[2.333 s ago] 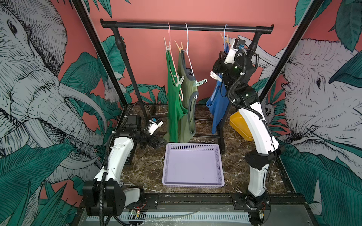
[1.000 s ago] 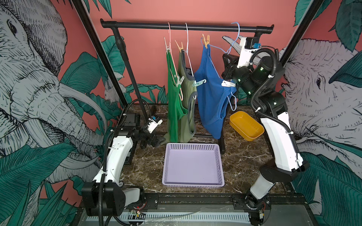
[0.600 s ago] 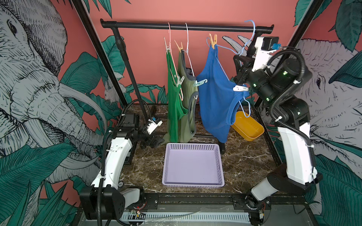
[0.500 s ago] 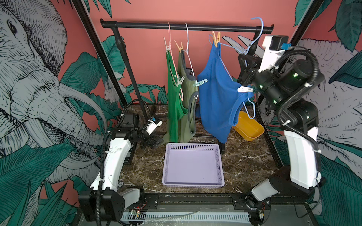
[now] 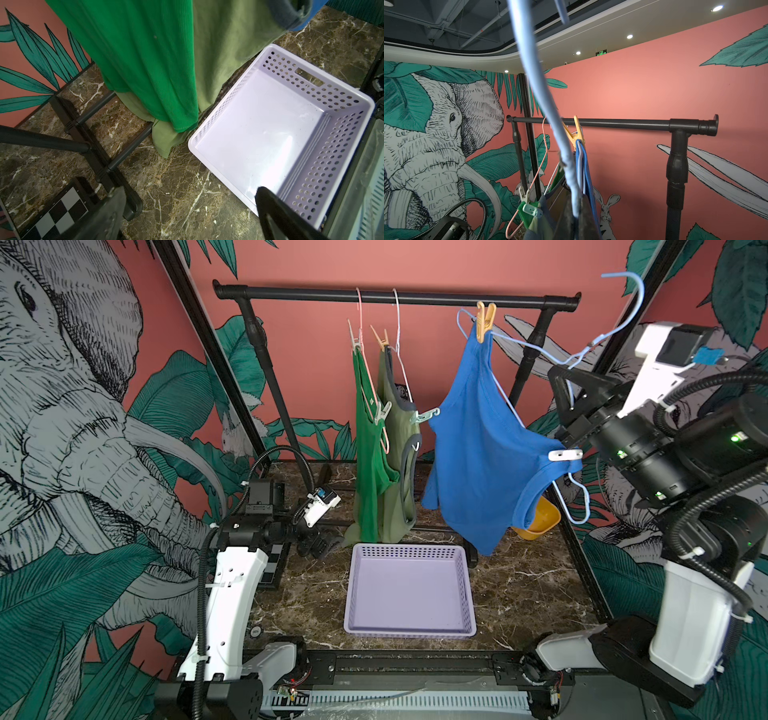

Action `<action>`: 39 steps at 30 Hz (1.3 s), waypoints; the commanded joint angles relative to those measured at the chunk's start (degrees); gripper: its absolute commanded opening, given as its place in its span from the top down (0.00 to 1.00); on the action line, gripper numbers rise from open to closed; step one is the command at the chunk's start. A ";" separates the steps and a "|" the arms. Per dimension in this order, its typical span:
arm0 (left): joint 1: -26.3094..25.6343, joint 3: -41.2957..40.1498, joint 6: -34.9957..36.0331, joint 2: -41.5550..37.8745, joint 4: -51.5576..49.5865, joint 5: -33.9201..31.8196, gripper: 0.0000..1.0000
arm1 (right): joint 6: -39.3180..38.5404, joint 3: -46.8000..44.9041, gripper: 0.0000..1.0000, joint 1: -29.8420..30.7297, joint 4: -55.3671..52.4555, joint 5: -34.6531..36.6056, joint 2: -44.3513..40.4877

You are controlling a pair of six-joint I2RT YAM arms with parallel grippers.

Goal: Remove the clothespins securing tank tops to the hanger
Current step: Pick up the hanger from the clothesline.

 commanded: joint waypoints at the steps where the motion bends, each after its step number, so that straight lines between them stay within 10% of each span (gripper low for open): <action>1: -0.12 3.89 2.08 -1.50 -5.01 3.59 0.01 | 2.09 -1.52 1.00 0.06 2.19 -3.00 -3.86; 19: -0.07 18.45 -0.21 -4.36 -12.44 12.31 0.01 | 11.49 -12.90 1.00 0.04 0.65 -24.56 -12.46; 39: -0.14 36.29 -5.46 -4.23 -15.33 18.64 0.01 | 23.25 -31.97 1.00 1.28 22.43 -41.12 -10.87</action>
